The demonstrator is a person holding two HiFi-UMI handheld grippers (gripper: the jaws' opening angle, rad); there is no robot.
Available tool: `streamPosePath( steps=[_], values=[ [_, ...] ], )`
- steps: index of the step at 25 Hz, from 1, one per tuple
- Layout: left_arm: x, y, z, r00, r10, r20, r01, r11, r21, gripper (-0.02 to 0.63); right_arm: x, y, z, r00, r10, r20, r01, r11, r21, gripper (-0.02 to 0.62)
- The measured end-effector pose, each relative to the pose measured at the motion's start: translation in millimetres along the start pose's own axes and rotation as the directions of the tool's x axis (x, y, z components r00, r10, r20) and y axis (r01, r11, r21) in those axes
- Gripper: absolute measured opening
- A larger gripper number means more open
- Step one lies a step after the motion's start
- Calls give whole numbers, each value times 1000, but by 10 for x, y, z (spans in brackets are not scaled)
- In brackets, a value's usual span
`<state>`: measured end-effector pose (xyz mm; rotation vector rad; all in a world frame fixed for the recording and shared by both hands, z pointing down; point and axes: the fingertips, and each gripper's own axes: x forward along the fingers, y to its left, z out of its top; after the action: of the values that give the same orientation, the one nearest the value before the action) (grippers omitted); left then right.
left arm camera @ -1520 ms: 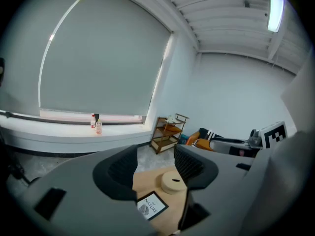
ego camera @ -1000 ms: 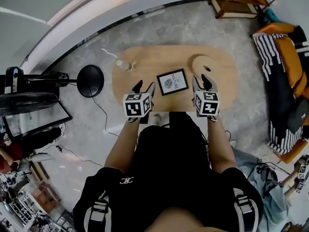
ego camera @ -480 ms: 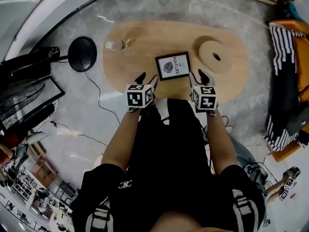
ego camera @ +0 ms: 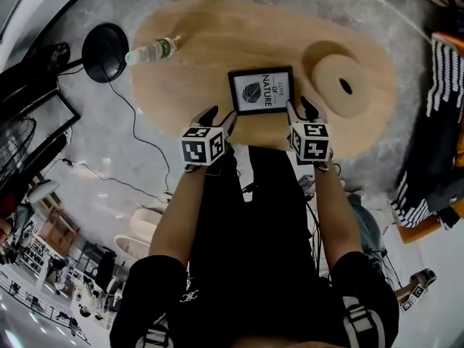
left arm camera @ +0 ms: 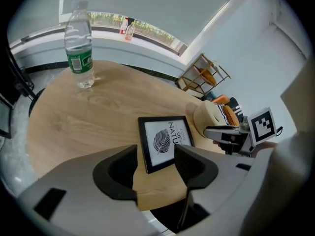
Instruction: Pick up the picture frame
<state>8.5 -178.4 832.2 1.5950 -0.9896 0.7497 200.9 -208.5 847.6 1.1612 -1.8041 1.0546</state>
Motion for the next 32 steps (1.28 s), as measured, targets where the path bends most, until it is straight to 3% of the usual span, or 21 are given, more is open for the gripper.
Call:
streamPosePath(
  steps=[5, 10, 15, 22, 27, 32],
  values=[
    [451, 183, 32, 999, -16, 36, 17, 999, -31, 235, 467, -154, -96, 999, 5, -47, -7, 1000, -29, 152],
    [672, 272, -29, 995, -79, 58, 86, 989, -124, 235, 750, -286, -135, 998, 12, -66, -14, 1000, -22, 133],
    [742, 354, -59, 998, -62, 32, 64, 996, -58, 235, 900, -312, -220, 996, 12, -92, -15, 999, -35, 124],
    [854, 358, -97, 994, -101, 46, 104, 992, -69, 235, 924, -278, -230, 995, 8, -96, -14, 998, -63, 104],
    [878, 414, -80, 995, -94, 43, 97, 992, -79, 235, 972, -305, -258, 984, 67, -168, -58, 997, 59, 89],
    [871, 415, -80, 996, -90, 26, 92, 992, -90, 235, 972, -318, -275, 978, 156, -139, -138, 981, 135, 89]
  ],
)
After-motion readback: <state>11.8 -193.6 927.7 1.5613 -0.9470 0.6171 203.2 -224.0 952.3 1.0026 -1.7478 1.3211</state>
